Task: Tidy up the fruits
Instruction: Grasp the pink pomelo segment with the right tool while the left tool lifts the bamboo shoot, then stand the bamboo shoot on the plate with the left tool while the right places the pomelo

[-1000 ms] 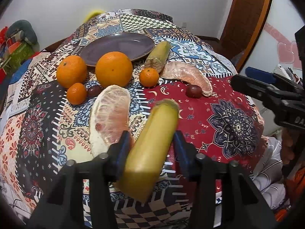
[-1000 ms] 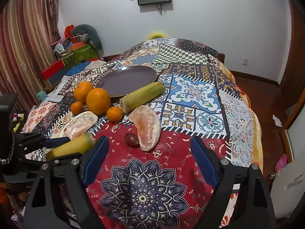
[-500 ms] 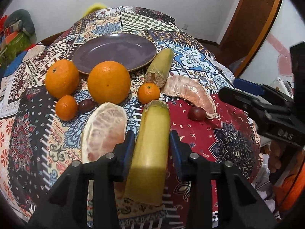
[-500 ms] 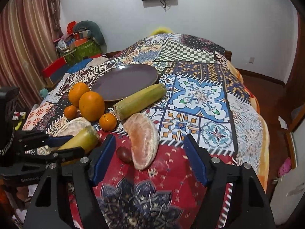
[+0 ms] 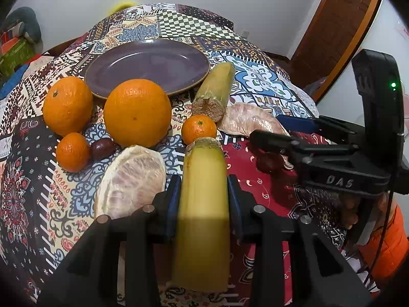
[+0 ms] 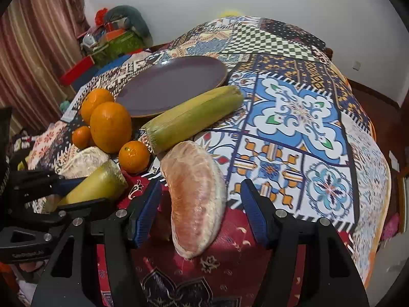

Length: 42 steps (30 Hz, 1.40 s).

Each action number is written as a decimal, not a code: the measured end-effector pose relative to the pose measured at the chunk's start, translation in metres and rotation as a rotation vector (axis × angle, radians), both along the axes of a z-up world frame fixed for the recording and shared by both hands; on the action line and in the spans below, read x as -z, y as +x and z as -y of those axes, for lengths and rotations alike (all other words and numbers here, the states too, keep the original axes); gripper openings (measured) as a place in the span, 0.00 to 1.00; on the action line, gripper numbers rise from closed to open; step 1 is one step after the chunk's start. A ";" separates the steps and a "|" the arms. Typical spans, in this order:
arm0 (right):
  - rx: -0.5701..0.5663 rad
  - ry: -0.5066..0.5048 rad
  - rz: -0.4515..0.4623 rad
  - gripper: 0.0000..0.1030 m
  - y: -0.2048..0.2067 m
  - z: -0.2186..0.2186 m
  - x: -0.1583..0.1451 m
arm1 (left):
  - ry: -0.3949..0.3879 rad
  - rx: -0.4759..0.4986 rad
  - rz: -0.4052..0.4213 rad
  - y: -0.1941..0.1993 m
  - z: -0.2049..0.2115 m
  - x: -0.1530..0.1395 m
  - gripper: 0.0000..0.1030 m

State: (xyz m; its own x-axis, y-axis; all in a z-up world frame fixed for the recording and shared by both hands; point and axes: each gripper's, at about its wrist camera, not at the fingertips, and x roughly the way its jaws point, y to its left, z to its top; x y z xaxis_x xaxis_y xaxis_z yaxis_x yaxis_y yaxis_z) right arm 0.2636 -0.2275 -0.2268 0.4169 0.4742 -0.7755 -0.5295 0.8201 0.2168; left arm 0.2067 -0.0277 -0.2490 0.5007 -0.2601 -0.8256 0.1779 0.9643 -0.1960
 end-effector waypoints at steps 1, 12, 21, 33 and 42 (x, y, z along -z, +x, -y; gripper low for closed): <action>-0.008 -0.007 0.001 0.59 0.000 -0.002 0.001 | -0.001 -0.001 0.000 0.000 0.000 0.000 0.35; -0.028 -0.067 0.035 0.45 0.008 -0.011 0.004 | 0.016 -0.007 0.006 -0.001 -0.003 -0.006 0.34; 0.010 -0.025 0.047 0.40 -0.005 0.001 -0.011 | -0.014 -0.048 0.075 -0.011 -0.019 -0.035 0.34; 0.036 0.058 0.179 0.40 -0.010 -0.002 -0.063 | -0.012 -0.088 0.209 -0.015 -0.033 -0.085 0.32; 0.045 0.099 0.242 0.40 -0.003 -0.011 -0.085 | -0.016 -0.125 0.295 -0.006 -0.047 -0.113 0.32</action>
State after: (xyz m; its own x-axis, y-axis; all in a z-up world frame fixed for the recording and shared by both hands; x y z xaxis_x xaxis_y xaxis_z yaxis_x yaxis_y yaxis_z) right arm 0.2610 -0.2168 -0.1420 0.6072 0.5192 -0.6015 -0.5390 0.8253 0.1683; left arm 0.2008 0.0190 -0.1356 0.7469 -0.1931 -0.6363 0.1094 0.9796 -0.1688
